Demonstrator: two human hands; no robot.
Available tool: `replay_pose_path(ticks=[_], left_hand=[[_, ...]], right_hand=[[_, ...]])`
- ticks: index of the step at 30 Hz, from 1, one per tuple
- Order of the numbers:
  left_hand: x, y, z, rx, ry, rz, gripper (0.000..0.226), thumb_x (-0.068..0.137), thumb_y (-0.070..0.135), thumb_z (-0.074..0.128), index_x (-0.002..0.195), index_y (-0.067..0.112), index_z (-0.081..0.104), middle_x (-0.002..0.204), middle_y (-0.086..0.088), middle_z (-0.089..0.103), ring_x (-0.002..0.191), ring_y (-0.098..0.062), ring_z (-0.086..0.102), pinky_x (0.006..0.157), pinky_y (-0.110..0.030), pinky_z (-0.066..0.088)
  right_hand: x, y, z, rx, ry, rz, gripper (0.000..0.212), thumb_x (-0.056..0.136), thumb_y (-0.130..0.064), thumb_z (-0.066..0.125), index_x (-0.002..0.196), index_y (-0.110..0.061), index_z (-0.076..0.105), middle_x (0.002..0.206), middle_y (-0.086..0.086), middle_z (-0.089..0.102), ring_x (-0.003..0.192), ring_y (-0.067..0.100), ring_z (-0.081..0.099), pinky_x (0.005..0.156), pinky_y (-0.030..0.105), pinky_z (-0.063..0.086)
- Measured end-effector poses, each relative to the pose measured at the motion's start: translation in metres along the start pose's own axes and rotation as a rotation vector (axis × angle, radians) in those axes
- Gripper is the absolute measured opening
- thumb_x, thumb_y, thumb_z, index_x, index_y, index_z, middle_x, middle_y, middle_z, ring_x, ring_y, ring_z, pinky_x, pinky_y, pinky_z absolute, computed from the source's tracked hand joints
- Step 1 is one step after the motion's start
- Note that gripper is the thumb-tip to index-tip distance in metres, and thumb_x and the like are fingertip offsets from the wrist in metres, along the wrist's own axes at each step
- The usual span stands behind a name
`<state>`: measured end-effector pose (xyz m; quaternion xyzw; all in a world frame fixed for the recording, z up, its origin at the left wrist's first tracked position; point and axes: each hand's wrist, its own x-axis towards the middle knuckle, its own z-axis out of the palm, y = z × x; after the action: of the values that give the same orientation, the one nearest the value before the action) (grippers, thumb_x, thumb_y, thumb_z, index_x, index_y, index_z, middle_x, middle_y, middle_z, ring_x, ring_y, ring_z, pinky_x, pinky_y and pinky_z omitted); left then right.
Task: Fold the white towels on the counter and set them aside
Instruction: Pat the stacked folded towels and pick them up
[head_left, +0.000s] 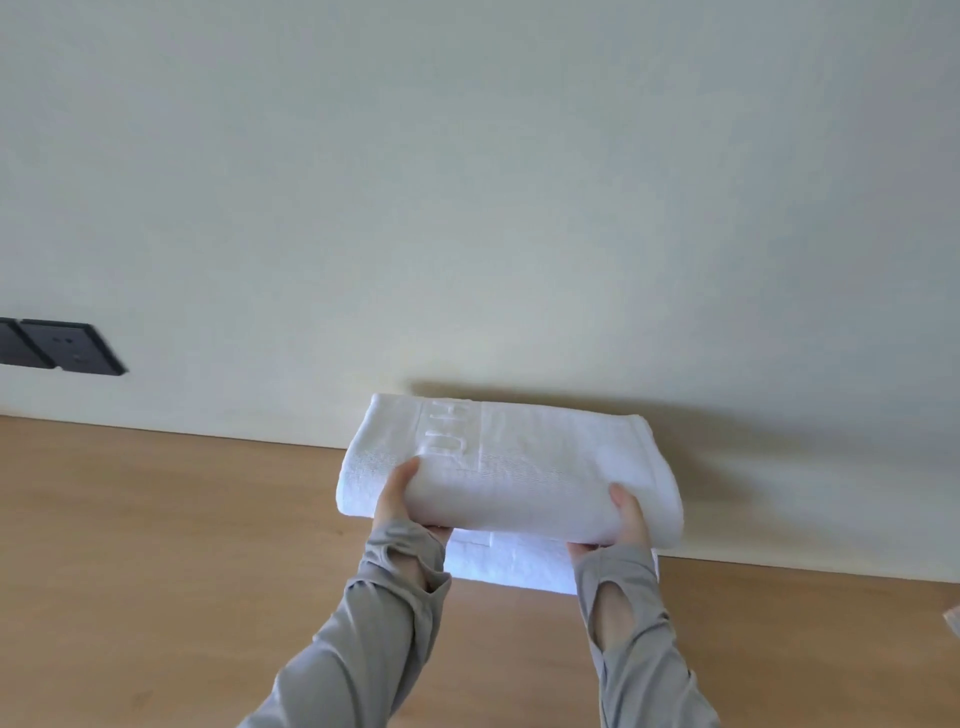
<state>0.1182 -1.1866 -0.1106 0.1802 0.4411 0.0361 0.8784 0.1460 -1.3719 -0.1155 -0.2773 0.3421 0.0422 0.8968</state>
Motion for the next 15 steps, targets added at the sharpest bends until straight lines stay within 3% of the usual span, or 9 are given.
replay_pose_path(ticks=[4,7,11,15], left_hand=[[-0.025,0.031,-0.012,-0.023,0.001,0.042,0.040,0.064,0.025,0.080,0.092,0.007,0.058,0.096,-0.012,0.063,0.087,-0.028,0.064,0.082,-0.043,0.054],[-0.047,0.066,-0.029,-0.075,-0.026,0.076,0.039,0.064,0.025,0.079,0.092,0.009,0.058,0.098,-0.011,0.063,0.088,-0.028,0.064,0.080,-0.044,0.054],[-0.084,0.127,-0.063,-0.172,-0.060,0.163,0.040,0.062,0.025,0.079,0.094,0.011,0.058,0.098,-0.010,0.066,0.087,-0.028,0.066,0.069,-0.041,0.055],[-0.132,0.203,-0.111,-0.280,-0.097,0.291,0.045,0.057,0.023,0.080,0.096,0.011,0.061,0.090,-0.010,0.070,0.081,-0.029,0.069,0.065,-0.041,0.056]], right_hand=[[-0.031,0.017,0.019,-0.014,-0.092,0.002,0.020,0.078,-0.021,0.070,0.096,-0.018,0.063,0.093,0.004,0.071,0.092,0.026,0.067,0.075,0.041,0.057],[-0.058,0.040,0.040,-0.046,-0.158,0.009,0.024,0.076,-0.021,0.070,0.098,-0.016,0.062,0.093,0.005,0.072,0.091,0.026,0.068,0.076,0.042,0.056],[-0.103,0.087,0.080,-0.114,-0.261,0.034,0.027,0.075,-0.023,0.071,0.098,-0.013,0.062,0.083,0.004,0.074,0.085,0.024,0.070,0.071,0.040,0.057],[-0.161,0.154,0.125,-0.166,-0.361,0.088,0.028,0.076,-0.022,0.069,0.102,-0.013,0.061,0.094,0.006,0.070,0.088,0.023,0.068,0.073,0.039,0.056]])
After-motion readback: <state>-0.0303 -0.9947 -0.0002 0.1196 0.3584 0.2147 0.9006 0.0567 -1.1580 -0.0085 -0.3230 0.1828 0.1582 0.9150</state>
